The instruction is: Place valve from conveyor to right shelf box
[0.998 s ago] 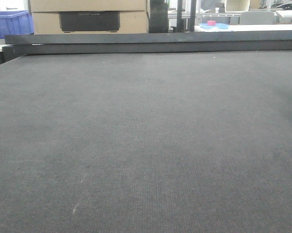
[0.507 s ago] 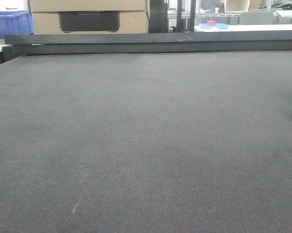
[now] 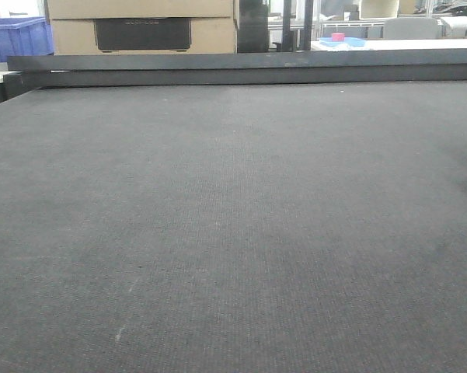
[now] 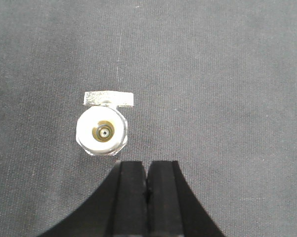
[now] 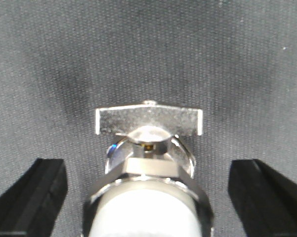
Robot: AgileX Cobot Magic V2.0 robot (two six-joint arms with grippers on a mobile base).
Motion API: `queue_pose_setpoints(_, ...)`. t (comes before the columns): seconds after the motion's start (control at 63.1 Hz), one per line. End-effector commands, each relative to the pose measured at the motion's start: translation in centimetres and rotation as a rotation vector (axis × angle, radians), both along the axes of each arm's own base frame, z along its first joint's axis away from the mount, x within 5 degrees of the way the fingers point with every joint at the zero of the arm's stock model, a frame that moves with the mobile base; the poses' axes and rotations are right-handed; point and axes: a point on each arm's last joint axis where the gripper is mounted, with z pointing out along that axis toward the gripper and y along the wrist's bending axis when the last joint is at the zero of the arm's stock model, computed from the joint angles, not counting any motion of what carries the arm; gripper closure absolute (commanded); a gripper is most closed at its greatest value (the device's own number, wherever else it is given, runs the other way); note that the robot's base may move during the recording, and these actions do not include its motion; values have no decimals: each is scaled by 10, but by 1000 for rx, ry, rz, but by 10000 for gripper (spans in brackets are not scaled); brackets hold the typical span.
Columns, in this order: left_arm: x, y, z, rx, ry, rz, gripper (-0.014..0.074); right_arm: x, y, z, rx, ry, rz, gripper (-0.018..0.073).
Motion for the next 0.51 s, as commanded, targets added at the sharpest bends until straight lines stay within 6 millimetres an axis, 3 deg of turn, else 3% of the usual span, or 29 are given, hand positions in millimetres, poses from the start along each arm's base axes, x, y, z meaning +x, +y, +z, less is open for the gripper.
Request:
queue_pose_setpoints(0.0, 0, -2, 3, -14, -15, 2, 708, -1, 0, 0, -5, 2, 9, 162)
queue_pose_setpoints(0.253, -1, -2, 2, -17, 7, 1, 708, -1, 0, 0, -5, 0, 8, 730)
queue_pose_setpoints(0.348, -2, 1, 1, -43, 24, 63, 708, -1, 0, 0, -5, -2, 8, 722)
queue_pose_setpoints(0.491, -5, 22, 0, -106, 91, 206, 708, -1, 0, 0, -5, -2, 8, 722)
